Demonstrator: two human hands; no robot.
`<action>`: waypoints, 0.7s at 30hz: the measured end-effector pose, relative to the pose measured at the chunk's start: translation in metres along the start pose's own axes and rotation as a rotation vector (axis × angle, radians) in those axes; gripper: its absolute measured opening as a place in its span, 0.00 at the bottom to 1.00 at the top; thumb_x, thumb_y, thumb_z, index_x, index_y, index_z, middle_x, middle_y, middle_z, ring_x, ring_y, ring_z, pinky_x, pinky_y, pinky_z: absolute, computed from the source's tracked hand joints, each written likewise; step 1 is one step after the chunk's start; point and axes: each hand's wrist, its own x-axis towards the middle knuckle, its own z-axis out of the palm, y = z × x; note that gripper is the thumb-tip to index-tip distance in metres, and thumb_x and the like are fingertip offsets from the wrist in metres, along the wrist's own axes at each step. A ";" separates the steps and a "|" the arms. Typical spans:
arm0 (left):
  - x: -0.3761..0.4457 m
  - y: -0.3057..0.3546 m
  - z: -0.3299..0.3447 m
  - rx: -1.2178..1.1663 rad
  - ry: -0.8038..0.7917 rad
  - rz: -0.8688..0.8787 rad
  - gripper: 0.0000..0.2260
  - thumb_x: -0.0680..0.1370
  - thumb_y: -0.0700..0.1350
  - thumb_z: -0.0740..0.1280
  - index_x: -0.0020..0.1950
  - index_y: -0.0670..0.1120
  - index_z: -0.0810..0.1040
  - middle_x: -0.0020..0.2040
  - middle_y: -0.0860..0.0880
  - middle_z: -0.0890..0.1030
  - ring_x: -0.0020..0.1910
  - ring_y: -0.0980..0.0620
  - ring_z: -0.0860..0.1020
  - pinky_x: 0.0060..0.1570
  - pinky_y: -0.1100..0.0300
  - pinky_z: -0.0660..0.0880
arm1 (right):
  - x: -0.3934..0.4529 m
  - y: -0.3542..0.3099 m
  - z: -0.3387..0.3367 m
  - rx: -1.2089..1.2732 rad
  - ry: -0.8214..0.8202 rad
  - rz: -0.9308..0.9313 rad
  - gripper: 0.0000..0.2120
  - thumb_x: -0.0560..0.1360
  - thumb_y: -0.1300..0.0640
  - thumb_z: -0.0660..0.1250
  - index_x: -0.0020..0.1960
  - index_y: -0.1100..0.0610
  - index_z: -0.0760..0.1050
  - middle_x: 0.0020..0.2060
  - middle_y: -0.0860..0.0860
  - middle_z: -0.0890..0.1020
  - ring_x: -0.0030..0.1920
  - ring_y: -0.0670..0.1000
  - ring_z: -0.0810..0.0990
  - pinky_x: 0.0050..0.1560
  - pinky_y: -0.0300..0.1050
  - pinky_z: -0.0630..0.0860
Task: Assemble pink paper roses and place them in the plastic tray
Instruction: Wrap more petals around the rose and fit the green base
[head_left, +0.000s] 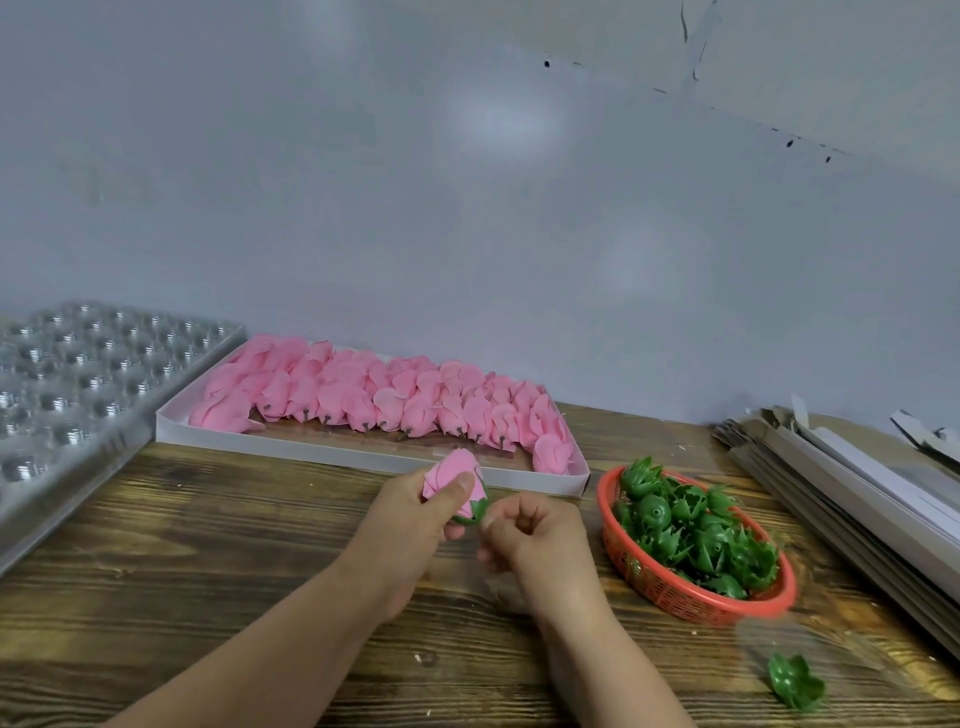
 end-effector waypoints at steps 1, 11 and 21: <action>0.001 0.000 0.000 -0.004 0.016 -0.004 0.08 0.79 0.44 0.65 0.47 0.44 0.82 0.41 0.46 0.85 0.44 0.48 0.79 0.54 0.48 0.77 | 0.000 0.000 0.001 -0.129 0.037 -0.091 0.11 0.71 0.70 0.66 0.33 0.58 0.76 0.27 0.53 0.76 0.28 0.49 0.72 0.31 0.42 0.69; 0.000 0.000 0.001 -0.034 0.026 -0.056 0.08 0.80 0.42 0.64 0.50 0.42 0.81 0.45 0.43 0.85 0.50 0.45 0.83 0.55 0.51 0.79 | 0.000 0.002 0.004 -0.394 0.057 -0.288 0.14 0.69 0.64 0.72 0.37 0.46 0.75 0.33 0.46 0.81 0.37 0.43 0.79 0.38 0.34 0.75; -0.005 -0.001 0.007 0.110 0.033 -0.030 0.11 0.81 0.45 0.64 0.45 0.45 0.84 0.43 0.43 0.85 0.49 0.41 0.83 0.56 0.42 0.77 | 0.001 0.002 0.007 -0.474 0.058 -0.258 0.06 0.69 0.61 0.67 0.44 0.56 0.80 0.35 0.50 0.83 0.37 0.49 0.80 0.42 0.50 0.77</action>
